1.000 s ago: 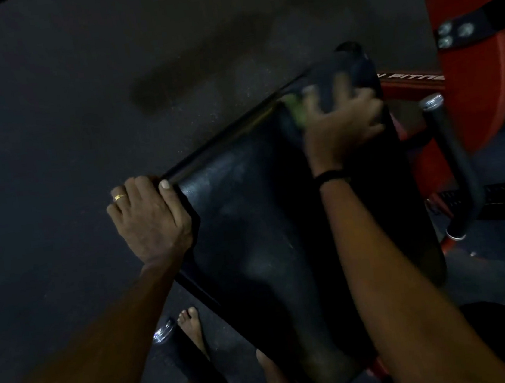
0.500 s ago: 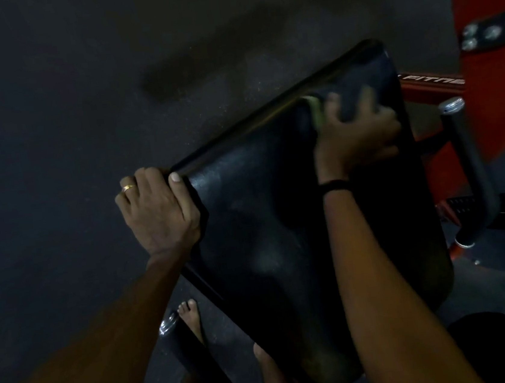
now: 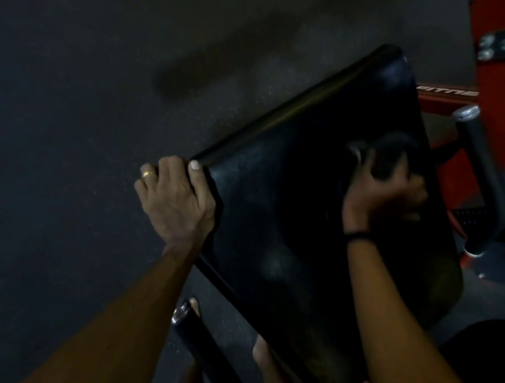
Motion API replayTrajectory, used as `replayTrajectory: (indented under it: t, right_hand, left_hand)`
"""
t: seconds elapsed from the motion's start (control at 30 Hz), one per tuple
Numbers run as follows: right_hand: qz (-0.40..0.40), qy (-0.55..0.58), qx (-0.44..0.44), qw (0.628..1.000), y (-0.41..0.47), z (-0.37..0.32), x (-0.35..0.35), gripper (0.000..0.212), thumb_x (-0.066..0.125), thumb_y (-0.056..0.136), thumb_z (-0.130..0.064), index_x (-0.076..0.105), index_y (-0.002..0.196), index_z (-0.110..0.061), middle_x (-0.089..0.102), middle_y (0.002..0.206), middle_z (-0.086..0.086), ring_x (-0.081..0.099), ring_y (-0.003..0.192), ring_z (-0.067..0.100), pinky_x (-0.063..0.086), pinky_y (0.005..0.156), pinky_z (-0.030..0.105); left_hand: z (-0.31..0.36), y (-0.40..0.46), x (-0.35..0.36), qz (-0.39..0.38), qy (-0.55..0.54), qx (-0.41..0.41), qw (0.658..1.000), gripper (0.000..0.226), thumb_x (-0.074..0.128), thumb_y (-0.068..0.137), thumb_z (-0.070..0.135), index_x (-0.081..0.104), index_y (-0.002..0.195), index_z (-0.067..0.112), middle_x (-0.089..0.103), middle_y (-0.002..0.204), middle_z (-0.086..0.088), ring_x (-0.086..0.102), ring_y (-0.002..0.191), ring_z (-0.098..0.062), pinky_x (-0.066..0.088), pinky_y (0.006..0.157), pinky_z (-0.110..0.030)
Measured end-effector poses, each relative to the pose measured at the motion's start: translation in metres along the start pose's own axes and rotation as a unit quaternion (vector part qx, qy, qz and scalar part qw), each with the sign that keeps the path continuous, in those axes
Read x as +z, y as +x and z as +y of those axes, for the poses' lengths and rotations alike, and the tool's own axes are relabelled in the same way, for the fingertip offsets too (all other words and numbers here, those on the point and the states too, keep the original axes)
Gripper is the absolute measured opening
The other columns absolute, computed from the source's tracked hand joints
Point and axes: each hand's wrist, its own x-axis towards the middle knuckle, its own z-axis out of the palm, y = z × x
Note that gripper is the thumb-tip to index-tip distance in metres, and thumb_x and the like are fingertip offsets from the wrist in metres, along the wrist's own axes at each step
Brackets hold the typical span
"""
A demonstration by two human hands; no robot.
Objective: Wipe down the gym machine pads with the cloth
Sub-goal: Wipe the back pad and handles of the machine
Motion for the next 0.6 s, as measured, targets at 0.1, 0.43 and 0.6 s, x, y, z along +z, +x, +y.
replayTrajectory:
  t: [0.1, 0.43, 0.6]
  right_hand:
    - [0.017, -0.082, -0.175, 0.981, -0.035, -0.097, 0.017, 0.053, 0.052, 0.085, -0.062, 0.067, 0.121, -0.026, 0.061, 0.105, 0.012, 0.055, 0.100, 0.035, 0.036, 0.082, 0.045]
    - [-0.100, -0.146, -0.194, 0.965, -0.137, 0.055, -0.102, 0.053, 0.052, 0.087, -0.062, 0.064, 0.122, -0.026, 0.057, 0.098, 0.016, 0.055, 0.091, 0.043, 0.043, 0.077, 0.052]
    - [0.024, -0.118, 0.018, 0.993, -0.058, -0.060, -0.023, 0.060, 0.044, 0.086, -0.063, 0.060, 0.132, -0.028, 0.057, 0.111, 0.018, 0.052, 0.107, 0.042, 0.038, 0.084, 0.048]
  left_hand:
    - [0.002, 0.000, -0.002, 0.010, -0.025, -0.001, 1.000, 0.037, 0.035, 0.102, 0.032, 0.050, 0.080, 0.006, 0.053, 0.077, -0.011, 0.049, 0.082, -0.033, 0.034, 0.073, -0.042]
    - [-0.029, 0.015, -0.049, -0.111, -0.207, -0.077, 0.969, 0.063, 0.021, 0.106, 0.034, 0.078, 0.093, 0.011, 0.068, 0.077, -0.012, 0.060, 0.075, -0.020, 0.031, 0.069, -0.028]
    - [-0.021, 0.013, -0.051, -0.100, -0.270, -0.144, 0.947, 0.065, 0.015, 0.101, 0.039, 0.076, 0.110, 0.018, 0.076, 0.093, -0.001, 0.067, 0.087, -0.013, 0.034, 0.075, -0.005]
